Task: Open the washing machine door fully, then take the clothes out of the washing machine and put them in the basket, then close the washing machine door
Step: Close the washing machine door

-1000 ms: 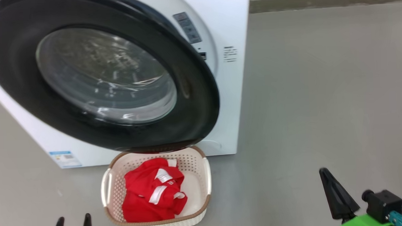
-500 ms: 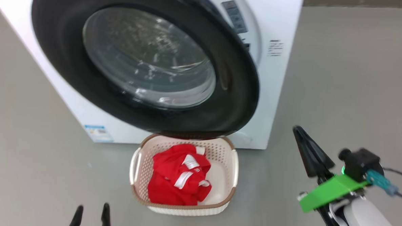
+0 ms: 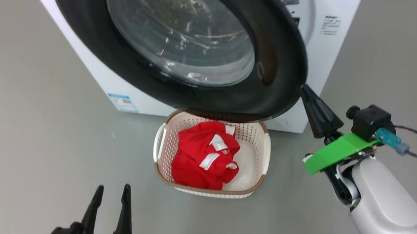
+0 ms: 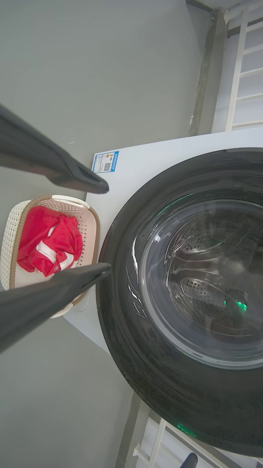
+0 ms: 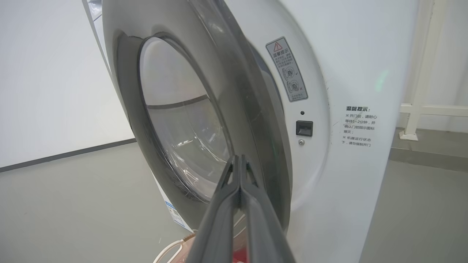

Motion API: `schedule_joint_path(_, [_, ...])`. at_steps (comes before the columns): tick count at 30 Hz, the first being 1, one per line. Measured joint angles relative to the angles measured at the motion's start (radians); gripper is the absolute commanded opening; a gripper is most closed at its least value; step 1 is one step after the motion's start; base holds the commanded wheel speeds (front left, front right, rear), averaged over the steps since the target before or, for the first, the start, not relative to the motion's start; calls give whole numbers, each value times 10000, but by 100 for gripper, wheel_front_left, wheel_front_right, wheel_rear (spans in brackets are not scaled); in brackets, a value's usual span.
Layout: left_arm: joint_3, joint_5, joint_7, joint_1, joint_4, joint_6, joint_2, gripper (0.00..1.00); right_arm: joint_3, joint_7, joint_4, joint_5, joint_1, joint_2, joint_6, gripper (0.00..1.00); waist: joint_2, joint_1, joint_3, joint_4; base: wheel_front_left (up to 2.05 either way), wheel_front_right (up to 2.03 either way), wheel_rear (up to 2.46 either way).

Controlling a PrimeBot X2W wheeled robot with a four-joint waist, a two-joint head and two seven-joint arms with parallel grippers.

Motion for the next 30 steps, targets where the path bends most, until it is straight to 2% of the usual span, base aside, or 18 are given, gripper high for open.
schedule_joint_path(16, [-435,-249,0,-1056,38,0,-88,100,-397,-2,472,59,-1489,-67,12,0,0,0,1266,454,0,0,0])
schedule_joint_path(30, [-796,-424,0,-1570,-88,0,-100,100,-1356,-2,531,-171,-2909,-259,13,0,0,0,2081,807,0,0,0])
